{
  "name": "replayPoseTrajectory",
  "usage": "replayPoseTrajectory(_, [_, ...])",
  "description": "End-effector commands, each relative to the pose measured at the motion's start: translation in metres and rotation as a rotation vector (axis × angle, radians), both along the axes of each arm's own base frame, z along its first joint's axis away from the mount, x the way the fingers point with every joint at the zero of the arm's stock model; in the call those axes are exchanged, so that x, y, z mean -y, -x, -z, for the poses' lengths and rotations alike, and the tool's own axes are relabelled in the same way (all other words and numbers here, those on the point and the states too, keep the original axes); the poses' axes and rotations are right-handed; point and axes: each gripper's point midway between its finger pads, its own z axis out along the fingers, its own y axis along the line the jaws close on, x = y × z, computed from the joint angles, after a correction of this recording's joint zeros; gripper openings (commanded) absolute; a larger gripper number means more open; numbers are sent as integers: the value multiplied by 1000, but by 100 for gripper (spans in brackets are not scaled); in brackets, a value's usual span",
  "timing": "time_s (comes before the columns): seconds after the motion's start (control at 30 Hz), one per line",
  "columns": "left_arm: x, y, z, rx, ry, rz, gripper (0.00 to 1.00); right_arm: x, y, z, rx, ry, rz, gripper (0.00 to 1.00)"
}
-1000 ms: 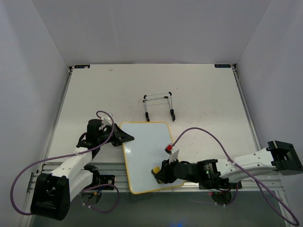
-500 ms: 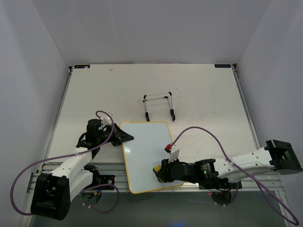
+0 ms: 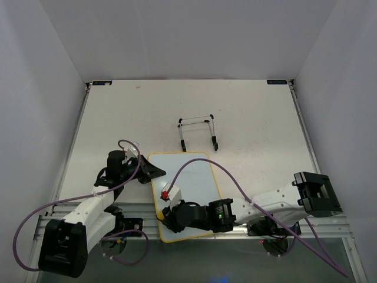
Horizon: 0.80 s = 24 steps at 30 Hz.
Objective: Erase the whiteboard
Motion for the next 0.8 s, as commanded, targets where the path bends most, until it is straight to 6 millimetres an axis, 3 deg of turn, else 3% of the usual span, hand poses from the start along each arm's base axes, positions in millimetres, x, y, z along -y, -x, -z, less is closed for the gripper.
replayPoseTrajectory(0.0, [-18, -11, 24, 10, -143, -106, 0, 5, 18, 39, -2, 131, -114, 8])
replayPoseTrajectory(0.23, [-16, -9, 24, 16, -137, -93, 0, 13, -20, 45, 8, 179, -31, 8])
replayPoseTrajectory(0.47, [-13, -5, 25, 19, -103, -77, 0, 1, -52, 40, 43, 231, -24, 8])
replayPoseTrajectory(0.6, [-12, -5, 23, 24, -99, -72, 0, 1, -75, 48, 31, 256, -1, 8])
replayPoseTrajectory(0.7, [-12, -4, 22, 27, -94, -71, 0, 16, -99, 59, 9, 280, 50, 8])
replayPoseTrajectory(0.77, [-12, -5, 20, 35, -97, -72, 0, 34, -103, 73, -19, 315, 70, 8])
